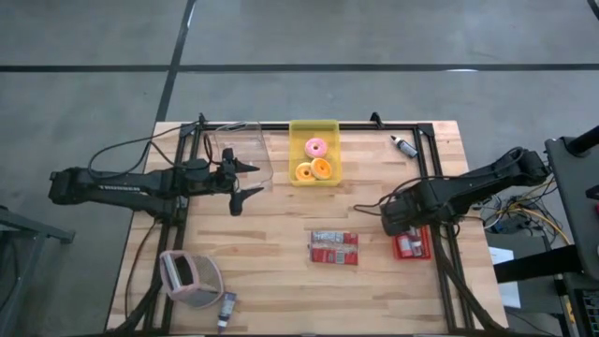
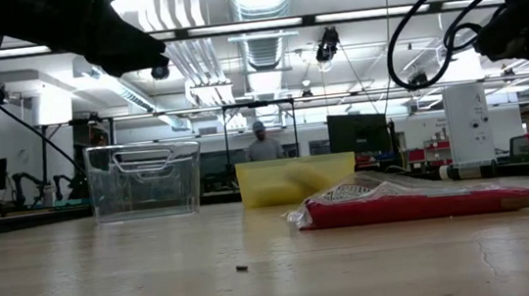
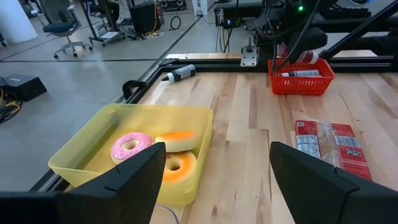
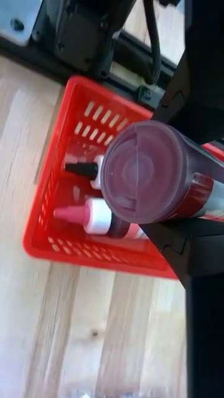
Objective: Pick & Place Food Item
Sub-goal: Put the red food coloring bottle into the red bin
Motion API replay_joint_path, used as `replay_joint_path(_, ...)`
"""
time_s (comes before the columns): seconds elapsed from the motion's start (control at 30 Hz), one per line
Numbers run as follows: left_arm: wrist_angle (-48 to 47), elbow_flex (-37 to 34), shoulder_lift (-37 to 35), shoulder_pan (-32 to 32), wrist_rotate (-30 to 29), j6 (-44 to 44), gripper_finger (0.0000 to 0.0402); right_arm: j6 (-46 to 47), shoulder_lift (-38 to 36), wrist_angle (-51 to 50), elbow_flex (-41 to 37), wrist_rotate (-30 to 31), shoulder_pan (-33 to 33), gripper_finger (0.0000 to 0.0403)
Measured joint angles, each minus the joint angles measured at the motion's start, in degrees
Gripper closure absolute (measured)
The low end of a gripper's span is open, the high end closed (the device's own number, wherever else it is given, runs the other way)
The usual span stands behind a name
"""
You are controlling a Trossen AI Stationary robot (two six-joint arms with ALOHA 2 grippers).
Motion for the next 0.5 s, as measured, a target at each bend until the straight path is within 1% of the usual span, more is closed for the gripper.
replay_joint_path(0.23, 0.0, 0.0, 0.0, 0.0, 0.0, 0.0, 0.0110, -1.5, 0.0, 5.6, -2.7, 0.1, 0.0, 0.0259)
replay_joint_path(0.5, 0.0, 0.0, 0.0, 0.0, 0.2, 0.0, 0.0110, -0.8, 0.0, 6.7, -5.2, 0.1, 0.0, 0.0259)
